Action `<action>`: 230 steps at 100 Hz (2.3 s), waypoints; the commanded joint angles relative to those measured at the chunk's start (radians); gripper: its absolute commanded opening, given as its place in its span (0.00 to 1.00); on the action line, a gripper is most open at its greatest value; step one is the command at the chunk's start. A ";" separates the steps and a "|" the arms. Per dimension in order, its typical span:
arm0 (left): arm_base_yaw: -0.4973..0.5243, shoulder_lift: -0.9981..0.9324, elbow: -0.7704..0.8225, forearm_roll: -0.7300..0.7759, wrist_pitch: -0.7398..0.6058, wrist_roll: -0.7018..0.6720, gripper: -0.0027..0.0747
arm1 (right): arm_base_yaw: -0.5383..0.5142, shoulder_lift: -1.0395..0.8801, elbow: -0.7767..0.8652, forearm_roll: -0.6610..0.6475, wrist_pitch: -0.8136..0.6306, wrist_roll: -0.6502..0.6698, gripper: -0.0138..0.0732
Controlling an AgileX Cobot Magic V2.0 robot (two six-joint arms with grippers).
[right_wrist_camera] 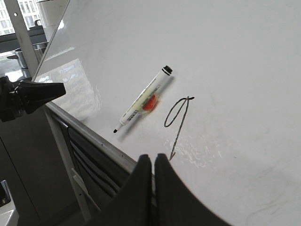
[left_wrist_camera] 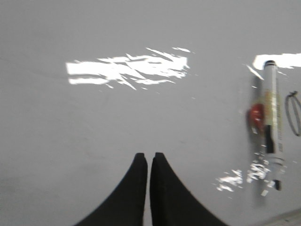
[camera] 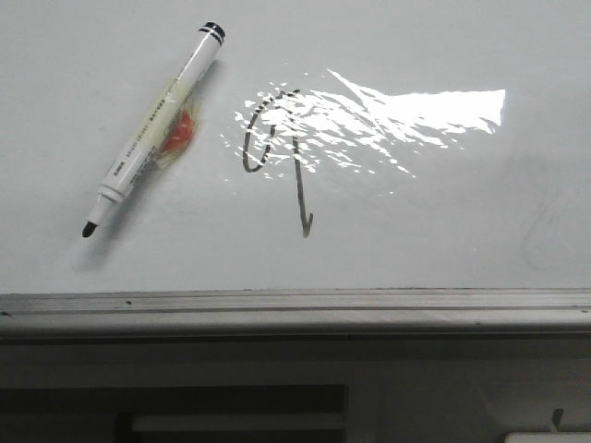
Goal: Write number 9 on whiteboard
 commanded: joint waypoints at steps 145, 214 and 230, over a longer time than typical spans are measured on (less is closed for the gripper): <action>0.359 -0.173 0.019 -0.019 0.387 -0.045 0.01 | 0.004 0.005 -0.027 -0.011 -0.071 -0.007 0.12; 0.359 -0.171 0.019 -0.021 0.387 -0.045 0.01 | 0.004 0.005 -0.027 -0.011 -0.094 -0.007 0.12; 0.359 -0.171 0.019 -0.021 0.387 -0.045 0.01 | 0.004 0.005 -0.027 -0.011 -0.096 -0.007 0.12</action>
